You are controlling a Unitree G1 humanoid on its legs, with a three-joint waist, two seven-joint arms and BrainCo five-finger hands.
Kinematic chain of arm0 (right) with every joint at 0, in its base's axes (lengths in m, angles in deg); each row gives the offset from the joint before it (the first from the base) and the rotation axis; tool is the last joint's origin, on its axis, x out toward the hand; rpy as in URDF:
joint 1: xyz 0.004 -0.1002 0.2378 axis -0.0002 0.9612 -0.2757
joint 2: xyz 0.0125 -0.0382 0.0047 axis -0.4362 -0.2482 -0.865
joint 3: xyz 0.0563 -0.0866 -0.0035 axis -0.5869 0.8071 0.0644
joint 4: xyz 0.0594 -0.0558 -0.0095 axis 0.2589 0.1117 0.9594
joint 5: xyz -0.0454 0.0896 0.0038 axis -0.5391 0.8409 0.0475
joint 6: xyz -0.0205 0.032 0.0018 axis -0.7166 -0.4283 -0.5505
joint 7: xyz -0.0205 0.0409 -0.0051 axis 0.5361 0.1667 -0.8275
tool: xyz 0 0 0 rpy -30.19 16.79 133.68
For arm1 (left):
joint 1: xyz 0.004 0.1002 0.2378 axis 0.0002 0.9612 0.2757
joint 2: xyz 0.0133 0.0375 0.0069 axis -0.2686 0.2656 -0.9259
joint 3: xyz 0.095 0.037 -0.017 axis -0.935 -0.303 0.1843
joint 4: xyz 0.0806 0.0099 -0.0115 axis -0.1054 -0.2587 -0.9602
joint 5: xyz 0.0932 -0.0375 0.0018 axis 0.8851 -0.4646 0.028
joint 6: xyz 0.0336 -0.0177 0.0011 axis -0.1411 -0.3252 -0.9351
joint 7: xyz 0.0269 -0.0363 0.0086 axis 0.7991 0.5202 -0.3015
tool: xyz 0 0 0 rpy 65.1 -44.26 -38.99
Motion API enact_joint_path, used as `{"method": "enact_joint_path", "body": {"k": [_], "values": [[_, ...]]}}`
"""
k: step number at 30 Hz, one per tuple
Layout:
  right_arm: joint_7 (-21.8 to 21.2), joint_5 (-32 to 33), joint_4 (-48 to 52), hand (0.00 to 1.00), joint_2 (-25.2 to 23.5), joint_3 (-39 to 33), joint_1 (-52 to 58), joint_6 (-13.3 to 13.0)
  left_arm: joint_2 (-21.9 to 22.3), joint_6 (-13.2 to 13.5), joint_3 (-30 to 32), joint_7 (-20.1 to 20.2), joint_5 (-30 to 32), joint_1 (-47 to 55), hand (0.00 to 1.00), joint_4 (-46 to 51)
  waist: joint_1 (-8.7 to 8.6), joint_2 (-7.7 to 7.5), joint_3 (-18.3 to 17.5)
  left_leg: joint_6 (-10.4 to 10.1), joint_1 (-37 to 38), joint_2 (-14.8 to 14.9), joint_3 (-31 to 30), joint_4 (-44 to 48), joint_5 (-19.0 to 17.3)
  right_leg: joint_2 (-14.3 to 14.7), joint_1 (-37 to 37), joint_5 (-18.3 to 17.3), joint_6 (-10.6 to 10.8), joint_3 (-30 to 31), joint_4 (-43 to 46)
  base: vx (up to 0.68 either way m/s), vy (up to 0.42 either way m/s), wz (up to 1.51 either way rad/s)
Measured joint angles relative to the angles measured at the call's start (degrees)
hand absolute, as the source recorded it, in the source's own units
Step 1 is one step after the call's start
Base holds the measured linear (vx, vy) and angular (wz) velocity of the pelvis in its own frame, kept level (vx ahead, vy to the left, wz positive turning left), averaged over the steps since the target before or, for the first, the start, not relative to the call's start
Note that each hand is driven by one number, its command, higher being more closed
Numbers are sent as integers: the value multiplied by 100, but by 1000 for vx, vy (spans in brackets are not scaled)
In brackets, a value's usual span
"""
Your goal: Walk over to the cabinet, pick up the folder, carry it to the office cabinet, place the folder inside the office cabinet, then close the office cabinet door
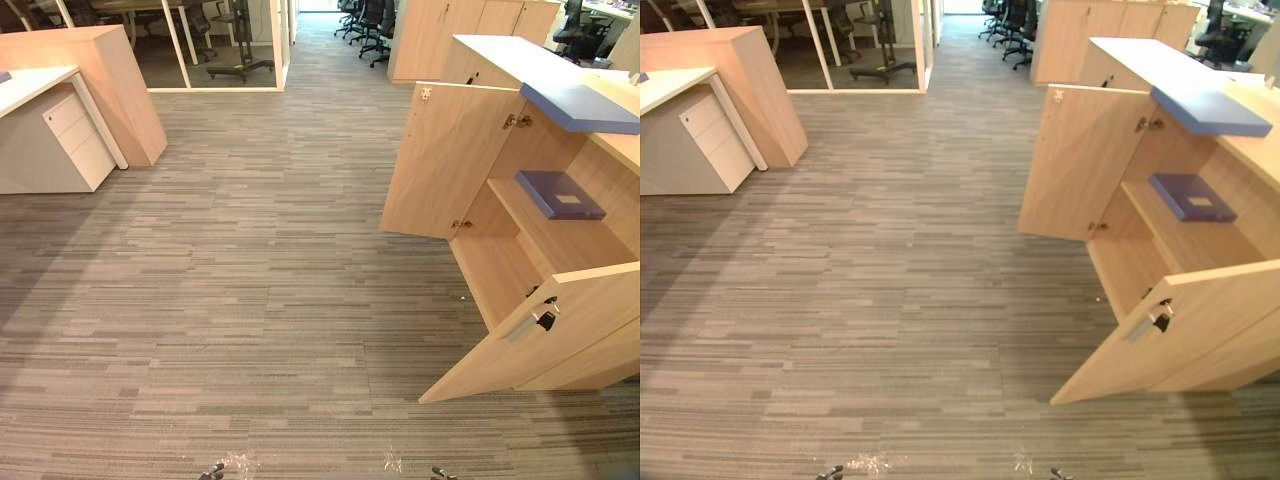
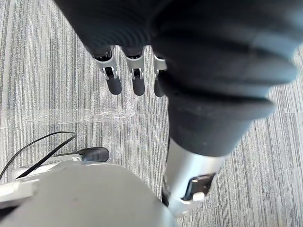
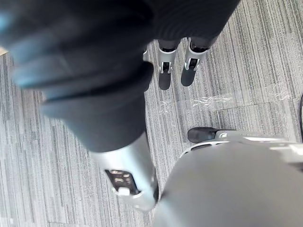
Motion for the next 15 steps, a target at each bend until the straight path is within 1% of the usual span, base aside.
{"method": "enact_joint_path", "body": {"k": [7,15], "values": [[-30,1,1,0,-12,-15,-70,-3,-18,1,-18,84,-131,3,0,-20,4,-11,22,3,77,-24,36,-59,2,-25,16,2,2,4,-1,-8,1,-1],[-36,0,1,0,-10,-12,-70,-3,-19,4,-24,85,-201,13,0,-25,5,-47,50,19,90,-28,40,-87,12,-25,12,12,-15,1,-4,-4,-2,0]]}}
